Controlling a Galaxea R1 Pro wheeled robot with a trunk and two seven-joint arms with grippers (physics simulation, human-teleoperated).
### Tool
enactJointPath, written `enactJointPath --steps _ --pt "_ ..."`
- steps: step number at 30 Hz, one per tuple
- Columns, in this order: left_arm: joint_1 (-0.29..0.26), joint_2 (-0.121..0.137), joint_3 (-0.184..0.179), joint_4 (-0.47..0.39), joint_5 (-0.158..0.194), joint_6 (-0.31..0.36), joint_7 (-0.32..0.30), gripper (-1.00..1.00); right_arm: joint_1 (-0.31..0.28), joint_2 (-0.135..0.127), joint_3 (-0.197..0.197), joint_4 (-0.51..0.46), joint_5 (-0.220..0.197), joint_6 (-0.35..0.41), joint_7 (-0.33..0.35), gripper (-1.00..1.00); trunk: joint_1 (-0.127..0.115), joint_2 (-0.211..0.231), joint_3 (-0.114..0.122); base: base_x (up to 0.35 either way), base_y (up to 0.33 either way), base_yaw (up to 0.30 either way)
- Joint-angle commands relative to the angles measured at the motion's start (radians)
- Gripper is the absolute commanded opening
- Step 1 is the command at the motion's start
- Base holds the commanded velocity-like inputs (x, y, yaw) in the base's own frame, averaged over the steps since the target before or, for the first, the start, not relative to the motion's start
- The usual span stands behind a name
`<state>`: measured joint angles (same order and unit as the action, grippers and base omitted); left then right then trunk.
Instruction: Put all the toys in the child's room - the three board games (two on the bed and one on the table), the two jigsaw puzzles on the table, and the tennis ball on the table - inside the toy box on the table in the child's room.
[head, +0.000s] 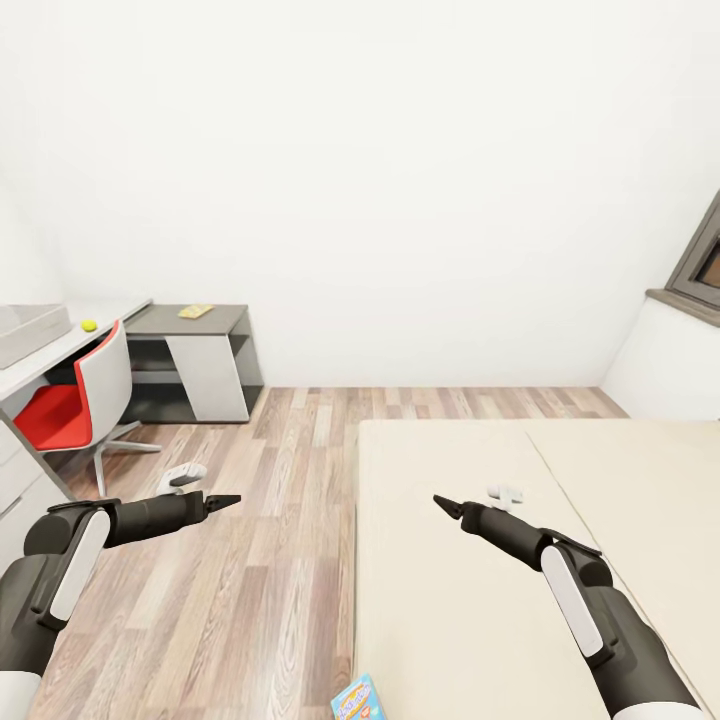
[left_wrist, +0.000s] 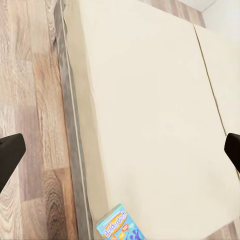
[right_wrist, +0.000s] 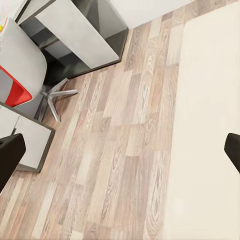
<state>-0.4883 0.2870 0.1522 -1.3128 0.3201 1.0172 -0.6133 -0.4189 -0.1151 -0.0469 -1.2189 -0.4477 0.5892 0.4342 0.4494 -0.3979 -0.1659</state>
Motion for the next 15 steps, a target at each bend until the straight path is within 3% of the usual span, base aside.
enactJointPath --steps 1,15 --pt "-0.001 0.0 0.001 0.0 -0.004 0.004 -0.006 1.0 -0.001 0.0 -0.002 -0.001 -0.005 0.008 0.001 1.0 0.001 -0.002 -0.002 0.0 0.0 0.0" --pt "-0.001 0.0 0.001 0.0 -0.004 0.004 -0.006 1.0 -0.001 0.0 -0.002 -0.001 -0.005 0.008 0.001 1.0 0.001 -0.002 -0.001 0.0 0.0 0.0"
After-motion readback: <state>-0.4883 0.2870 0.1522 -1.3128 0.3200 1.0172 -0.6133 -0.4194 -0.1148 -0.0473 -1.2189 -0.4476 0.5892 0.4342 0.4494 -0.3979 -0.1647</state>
